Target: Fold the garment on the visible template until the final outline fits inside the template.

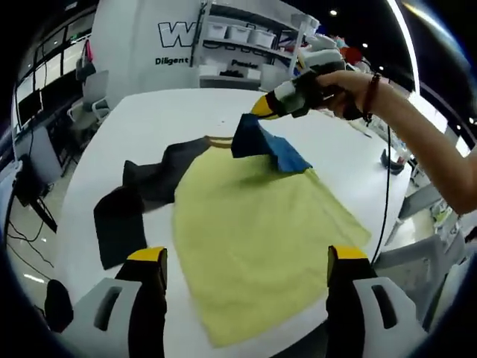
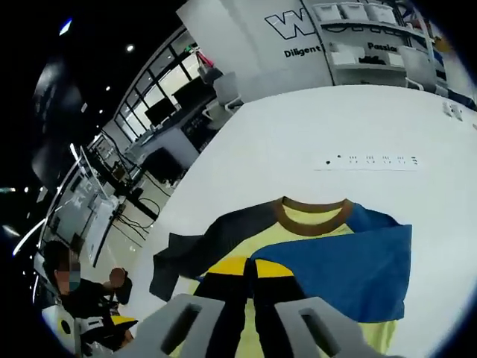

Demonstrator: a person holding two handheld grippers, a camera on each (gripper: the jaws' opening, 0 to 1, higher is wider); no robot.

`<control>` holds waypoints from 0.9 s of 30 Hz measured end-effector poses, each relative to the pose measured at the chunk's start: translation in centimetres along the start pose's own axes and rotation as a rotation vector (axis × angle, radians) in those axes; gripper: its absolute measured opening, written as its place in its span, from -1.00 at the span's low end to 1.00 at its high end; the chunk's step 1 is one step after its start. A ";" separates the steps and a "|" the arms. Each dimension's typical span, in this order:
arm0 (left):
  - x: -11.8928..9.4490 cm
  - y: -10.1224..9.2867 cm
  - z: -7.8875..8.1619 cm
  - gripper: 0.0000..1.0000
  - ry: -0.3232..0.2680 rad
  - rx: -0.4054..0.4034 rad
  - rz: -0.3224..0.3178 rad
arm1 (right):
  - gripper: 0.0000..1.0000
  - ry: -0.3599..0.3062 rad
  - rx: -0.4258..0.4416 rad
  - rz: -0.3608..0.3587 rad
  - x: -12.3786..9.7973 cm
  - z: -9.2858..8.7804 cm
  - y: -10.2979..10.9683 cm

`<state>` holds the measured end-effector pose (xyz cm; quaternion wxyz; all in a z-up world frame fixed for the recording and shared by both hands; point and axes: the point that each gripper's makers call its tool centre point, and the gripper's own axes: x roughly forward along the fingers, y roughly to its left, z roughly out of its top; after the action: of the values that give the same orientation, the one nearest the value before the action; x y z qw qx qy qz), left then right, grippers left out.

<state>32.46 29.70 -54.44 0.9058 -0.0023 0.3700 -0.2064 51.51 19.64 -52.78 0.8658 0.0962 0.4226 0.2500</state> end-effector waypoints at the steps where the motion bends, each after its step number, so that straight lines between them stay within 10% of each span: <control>1: 0.0 0.2 -0.1 0.76 0.006 0.004 0.007 | -1.00 0.005 -0.003 0.002 0.4 -0.2 0.2; 20: 0.3 0.8 -0.8 0.72 0.031 -0.002 0.004 | -1.00 0.148 -0.073 -0.018 7.1 -3.2 0.1; 27: 0.4 1.1 -0.9 0.71 0.028 -0.008 0.006 | -0.79 0.024 -0.137 -0.098 8.0 -0.8 -2.7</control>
<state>32.49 30.74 -55.54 0.9011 -0.0021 0.3836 -0.2020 55.96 21.43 -59.74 0.8765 0.0127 0.4190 0.2367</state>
